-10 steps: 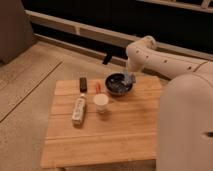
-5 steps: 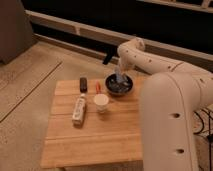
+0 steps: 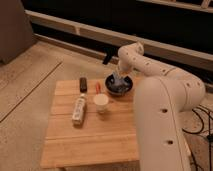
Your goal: Place the white sponge in the ceramic bowl
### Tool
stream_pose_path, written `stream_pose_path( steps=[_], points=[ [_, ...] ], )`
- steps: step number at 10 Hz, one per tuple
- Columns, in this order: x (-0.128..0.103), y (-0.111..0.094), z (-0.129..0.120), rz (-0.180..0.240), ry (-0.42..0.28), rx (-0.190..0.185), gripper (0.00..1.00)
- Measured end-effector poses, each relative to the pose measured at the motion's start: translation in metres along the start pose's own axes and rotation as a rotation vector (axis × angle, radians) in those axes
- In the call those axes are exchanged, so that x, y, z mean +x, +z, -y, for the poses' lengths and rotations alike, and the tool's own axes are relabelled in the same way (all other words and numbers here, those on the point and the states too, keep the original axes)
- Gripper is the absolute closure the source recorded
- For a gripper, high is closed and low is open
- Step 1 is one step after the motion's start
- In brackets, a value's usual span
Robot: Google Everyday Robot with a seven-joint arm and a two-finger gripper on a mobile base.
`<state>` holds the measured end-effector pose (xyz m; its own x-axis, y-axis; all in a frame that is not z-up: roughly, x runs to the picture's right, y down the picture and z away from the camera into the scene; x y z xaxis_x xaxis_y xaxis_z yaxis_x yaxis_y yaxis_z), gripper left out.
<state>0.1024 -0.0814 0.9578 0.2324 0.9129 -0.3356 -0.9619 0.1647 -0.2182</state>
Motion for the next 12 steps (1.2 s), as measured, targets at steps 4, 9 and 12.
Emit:
stream_pose_path(
  steps=[4,9,12],
  points=[
    [0.003,-0.004,0.006,-0.018,0.069,-0.024,0.57],
    [0.003,-0.007,0.011,-0.013,0.082,-0.018,0.53],
    [0.002,-0.006,0.009,-0.014,0.079,-0.019,0.53]
  ],
)
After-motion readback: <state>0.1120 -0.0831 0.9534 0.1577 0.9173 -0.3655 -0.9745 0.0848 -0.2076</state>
